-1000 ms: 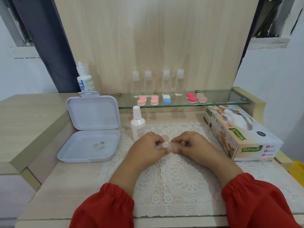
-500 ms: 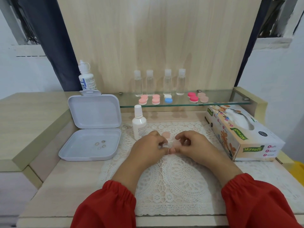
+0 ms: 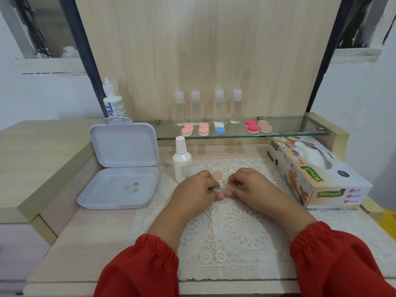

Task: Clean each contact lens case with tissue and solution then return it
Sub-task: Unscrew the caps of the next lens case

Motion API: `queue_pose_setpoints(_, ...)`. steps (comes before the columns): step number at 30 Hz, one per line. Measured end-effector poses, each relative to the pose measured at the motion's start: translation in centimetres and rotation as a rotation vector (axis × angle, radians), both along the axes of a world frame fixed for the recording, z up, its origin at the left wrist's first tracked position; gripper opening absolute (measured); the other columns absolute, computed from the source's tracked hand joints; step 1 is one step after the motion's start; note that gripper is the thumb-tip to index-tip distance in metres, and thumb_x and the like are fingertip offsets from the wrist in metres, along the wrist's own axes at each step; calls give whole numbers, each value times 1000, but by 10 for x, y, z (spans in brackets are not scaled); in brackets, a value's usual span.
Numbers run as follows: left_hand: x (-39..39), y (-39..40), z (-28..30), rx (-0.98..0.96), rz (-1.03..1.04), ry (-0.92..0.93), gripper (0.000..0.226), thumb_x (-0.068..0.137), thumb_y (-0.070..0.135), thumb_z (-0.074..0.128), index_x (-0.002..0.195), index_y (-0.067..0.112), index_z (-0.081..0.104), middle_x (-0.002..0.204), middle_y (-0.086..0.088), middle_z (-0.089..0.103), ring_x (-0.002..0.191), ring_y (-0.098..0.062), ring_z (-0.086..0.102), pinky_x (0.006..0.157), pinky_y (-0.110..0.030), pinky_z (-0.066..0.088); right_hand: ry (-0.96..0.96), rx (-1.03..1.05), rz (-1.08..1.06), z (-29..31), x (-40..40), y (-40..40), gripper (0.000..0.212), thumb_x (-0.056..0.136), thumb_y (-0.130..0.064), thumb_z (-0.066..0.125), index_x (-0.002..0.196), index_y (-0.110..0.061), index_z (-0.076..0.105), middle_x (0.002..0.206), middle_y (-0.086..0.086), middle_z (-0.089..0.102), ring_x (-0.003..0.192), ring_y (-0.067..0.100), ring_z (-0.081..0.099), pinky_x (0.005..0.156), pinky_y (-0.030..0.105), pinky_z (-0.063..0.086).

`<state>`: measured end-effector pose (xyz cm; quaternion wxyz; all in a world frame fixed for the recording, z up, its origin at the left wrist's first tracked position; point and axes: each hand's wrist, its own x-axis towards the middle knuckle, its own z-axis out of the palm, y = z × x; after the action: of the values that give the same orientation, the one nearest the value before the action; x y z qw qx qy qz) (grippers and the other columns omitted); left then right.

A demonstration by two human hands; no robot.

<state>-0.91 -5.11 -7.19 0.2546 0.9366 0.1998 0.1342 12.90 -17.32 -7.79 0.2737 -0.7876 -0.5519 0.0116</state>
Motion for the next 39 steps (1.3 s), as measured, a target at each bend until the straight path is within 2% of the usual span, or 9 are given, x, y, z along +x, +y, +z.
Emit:
queue_pose_setpoints(17,0,1,2,8,-19,19,29,86,35,67,110,20,71,106,10,55,94,-9,54,83,-33,46,-66,-40,107,5,5,-1,24,86,-28,69,103,-11,65,91,-6,52,87,9,44,74,5,31)
queue_pose_setpoints(21,0,1,1,6,-19,19,28,86,35,67,109,20,72,106,10,55,94,-10,55,84,-35,47,-54,-35,124,7,5,-2,24,86,-28,70,102,-11,66,90,-7,53,82,4,44,73,4,31)
queue_pose_setpoints(23,0,1,1,17,-11,18,27,85,36,67,108,22,72,105,11,55,93,-10,55,83,-35,48,-12,-14,90,6,5,-4,24,83,-30,73,100,-15,67,88,-10,55,81,1,48,71,4,33)
queue_pose_setpoints(25,0,3,0,36,-4,19,28,85,38,66,109,24,71,106,13,55,93,-8,54,81,-33,48,74,25,19,4,2,-6,24,76,-35,78,93,-20,68,87,-9,59,82,8,53,70,9,39)
queue_pose_setpoints(28,0,4,-1,53,-4,8,30,86,39,65,112,25,70,106,15,55,94,-6,54,80,-29,47,194,48,-88,3,-7,-5,34,65,-40,84,85,-19,66,85,-6,60,78,10,55,69,23,47)
queue_pose_setpoints(31,0,4,-1,34,-9,6,31,86,41,66,112,25,70,105,14,55,94,-6,54,81,-30,47,224,50,-106,3,-10,-3,26,72,-39,81,82,-22,65,84,-8,60,74,4,53,63,17,43)
queue_pose_setpoints(35,0,3,-1,16,-20,6,29,86,39,67,109,23,71,103,14,55,91,-6,54,81,-31,47,101,-19,-31,3,-8,-3,20,84,-39,70,89,-21,64,86,-7,56,77,5,50,65,15,38)
queue_pose_setpoints(39,-1,3,-1,10,-28,7,30,86,39,67,110,22,71,103,14,54,92,-6,53,82,-30,46,-25,-33,35,2,-5,-3,27,88,-36,65,97,-11,66,90,1,57,81,11,49,69,14,38)
